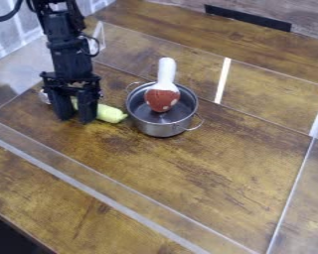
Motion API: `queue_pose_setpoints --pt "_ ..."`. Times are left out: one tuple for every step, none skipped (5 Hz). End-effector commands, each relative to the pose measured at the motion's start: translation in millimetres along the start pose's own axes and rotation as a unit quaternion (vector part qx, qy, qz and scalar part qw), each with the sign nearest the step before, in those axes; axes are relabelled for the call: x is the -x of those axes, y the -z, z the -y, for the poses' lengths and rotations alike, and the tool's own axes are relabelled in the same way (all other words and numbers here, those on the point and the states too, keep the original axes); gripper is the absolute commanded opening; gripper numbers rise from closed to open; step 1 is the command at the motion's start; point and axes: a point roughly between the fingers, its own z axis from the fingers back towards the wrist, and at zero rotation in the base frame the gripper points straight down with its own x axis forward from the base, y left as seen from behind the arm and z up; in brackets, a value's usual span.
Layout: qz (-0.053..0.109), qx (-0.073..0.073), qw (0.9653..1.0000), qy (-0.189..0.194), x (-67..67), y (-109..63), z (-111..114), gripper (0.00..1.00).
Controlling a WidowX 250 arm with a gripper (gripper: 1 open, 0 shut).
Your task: Move the green spoon to the left
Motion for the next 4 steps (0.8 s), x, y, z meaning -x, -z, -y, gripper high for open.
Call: queue_pose_setpoints --pt "0.023 -0.008 0.9997 -0.003 -4.8 -19.1 -15 0.0" --pt "0.025 -0.014 0.9992 0.026 -0.9 -28.7 -12 1.0" --pt "0.035 -0.016 0.999 0.025 -0.3 -47.8 -12 1.0" --pt "0.059 -0.02 0.9977 0.026 2.3 -79.3 -8 1.0"
